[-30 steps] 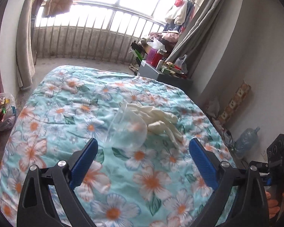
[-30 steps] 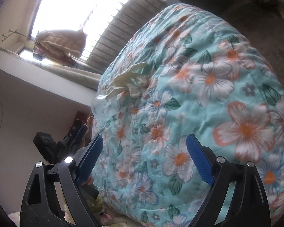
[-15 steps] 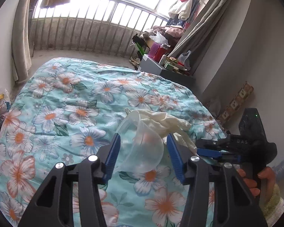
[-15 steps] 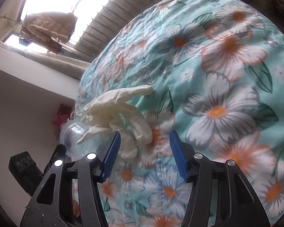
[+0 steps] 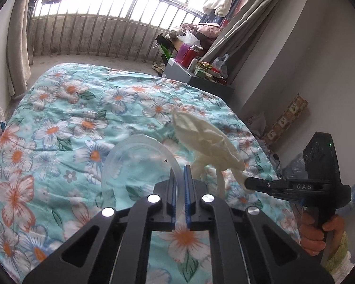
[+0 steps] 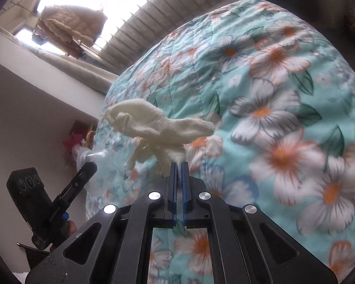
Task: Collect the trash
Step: 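Grasp the white gloves with the right tool while the left grasps the clear cup, then lift the gloves and clear cup off the quilt with both tools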
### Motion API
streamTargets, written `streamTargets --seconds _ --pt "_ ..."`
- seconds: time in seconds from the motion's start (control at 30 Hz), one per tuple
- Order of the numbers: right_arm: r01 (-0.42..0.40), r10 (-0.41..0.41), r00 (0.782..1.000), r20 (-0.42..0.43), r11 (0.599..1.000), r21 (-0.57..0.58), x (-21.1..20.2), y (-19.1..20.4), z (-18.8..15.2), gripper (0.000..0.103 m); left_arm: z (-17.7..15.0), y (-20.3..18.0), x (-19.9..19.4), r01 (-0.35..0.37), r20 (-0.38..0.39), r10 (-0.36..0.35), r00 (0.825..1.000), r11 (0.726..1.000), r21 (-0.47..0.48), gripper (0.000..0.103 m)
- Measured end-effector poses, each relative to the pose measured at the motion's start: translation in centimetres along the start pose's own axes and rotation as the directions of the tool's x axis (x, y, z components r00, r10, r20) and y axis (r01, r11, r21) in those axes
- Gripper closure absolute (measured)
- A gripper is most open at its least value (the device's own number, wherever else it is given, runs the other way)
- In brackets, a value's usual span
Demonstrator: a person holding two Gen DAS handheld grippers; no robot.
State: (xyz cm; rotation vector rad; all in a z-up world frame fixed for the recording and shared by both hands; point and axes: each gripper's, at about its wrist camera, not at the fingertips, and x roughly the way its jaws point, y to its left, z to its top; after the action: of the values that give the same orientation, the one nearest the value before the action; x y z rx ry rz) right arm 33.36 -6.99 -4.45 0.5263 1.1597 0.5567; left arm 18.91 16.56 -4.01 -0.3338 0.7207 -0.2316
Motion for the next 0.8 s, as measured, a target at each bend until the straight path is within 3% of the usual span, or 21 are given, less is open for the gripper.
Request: streamTargets --seconds 0.17,0.37,0.47,0.57,0.63,0.7,0.73,0.8 --pt "-0.057 0.058 0.998 -0.009 0.996 0.061 -5.2 -1.9 -4.9 0.101 -2.1 -2.2 -2.9 0.071 -0.052 -0.07 0.996 0.997 0.012 0.098" --pt "-0.148 0.151 0.988 -0.012 0.979 0.143 -10.9 -3.7 -11.0 0.101 -4.0 -4.8 -6.6 0.189 -0.111 -0.185 0.976 0.982 0.025 0.098" --pt "-0.162 0.163 0.987 0.012 0.973 0.165 -13.4 -4.1 -13.3 0.101 -4.8 -6.0 -7.4 0.208 -0.131 -0.199 0.971 0.976 0.06 0.098" --pt "-0.108 0.112 0.994 -0.005 0.973 0.202 -14.2 -5.1 -15.3 0.096 -6.2 -7.2 -6.1 0.199 -0.188 -0.178 0.966 0.975 0.101 0.098" --pt "0.022 -0.013 0.999 -0.035 0.966 0.258 -14.3 -6.1 -16.0 0.093 -7.4 -8.1 -4.7 0.193 -0.236 -0.159 0.959 0.973 0.129 0.098" --pt "0.135 -0.129 0.991 -0.039 0.947 0.29 -15.4 -7.5 -16.4 0.073 -8.4 -8.9 -3.5 0.197 -0.277 -0.15 0.949 0.969 0.151 0.098" --pt "0.165 -0.168 0.986 -0.016 0.938 0.304 -16.1 -7.8 -16.3 0.069 -8.9 -9.4 -3.0 0.197 -0.287 -0.143 0.947 0.966 0.168 0.097" --pt "0.159 -0.186 0.981 0.06 0.937 0.313 -17.8 -7.9 -15.9 0.061 -9.6 -10.3 -2.4 0.19 -0.294 -0.124 0.948 0.959 0.209 0.096"
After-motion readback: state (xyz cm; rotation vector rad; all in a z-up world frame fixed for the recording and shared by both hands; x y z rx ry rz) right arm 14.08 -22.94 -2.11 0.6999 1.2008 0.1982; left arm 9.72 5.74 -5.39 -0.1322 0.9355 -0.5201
